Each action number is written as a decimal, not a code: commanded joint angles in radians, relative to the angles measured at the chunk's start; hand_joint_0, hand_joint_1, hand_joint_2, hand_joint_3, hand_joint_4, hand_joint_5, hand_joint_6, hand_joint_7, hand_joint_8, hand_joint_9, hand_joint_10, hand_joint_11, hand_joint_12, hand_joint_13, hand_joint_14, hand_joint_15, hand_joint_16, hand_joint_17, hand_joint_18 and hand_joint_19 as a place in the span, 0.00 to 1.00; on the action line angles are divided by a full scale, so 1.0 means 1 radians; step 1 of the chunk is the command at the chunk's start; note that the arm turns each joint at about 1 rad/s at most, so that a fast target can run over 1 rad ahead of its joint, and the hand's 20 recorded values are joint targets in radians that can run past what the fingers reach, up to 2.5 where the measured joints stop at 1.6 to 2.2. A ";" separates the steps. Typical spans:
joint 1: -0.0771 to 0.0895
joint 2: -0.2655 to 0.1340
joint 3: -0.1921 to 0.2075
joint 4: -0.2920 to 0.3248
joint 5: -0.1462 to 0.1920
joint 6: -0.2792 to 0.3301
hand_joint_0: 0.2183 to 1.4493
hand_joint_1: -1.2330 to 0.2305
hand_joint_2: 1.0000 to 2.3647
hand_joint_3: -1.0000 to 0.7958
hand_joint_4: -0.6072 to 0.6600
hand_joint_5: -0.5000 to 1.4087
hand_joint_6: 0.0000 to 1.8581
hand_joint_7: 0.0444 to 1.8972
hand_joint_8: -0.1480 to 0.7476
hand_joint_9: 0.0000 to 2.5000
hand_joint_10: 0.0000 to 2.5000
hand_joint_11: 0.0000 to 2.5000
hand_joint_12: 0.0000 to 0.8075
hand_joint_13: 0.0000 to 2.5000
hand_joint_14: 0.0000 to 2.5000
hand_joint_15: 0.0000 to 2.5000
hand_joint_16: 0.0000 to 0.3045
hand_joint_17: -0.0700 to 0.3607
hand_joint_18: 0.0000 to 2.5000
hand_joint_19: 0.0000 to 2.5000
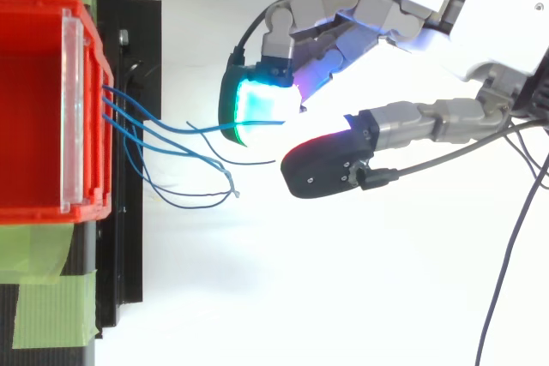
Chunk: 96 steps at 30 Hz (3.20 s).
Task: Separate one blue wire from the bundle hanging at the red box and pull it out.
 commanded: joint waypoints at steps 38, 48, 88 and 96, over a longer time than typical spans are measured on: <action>0.017 0.000 0.000 -0.113 0.021 0.002 0.30 0.30 0.02 0.46 0.29 0.21 0.38 0.59 0.38 0.14 0.00 0.14 0.40 0.01 0.00 0.07 0.15 0.40 0.00 0.10; 0.030 0.000 0.000 -0.195 0.020 0.004 0.30 0.30 0.02 0.47 0.30 0.21 0.38 0.60 0.39 0.14 0.00 0.13 0.40 0.01 0.00 0.07 0.15 0.40 0.00 0.10; 0.093 0.012 -0.132 -0.276 0.067 0.183 0.30 0.30 0.02 0.47 0.30 0.21 0.38 0.60 0.39 0.16 0.00 0.13 0.40 0.01 0.00 0.07 0.15 0.40 0.00 0.10; 0.101 0.025 -0.152 -0.244 0.107 0.237 0.30 0.30 0.02 0.47 0.30 0.21 0.38 0.60 0.39 0.16 0.00 0.14 0.40 0.01 0.00 0.07 0.15 0.40 0.00 0.10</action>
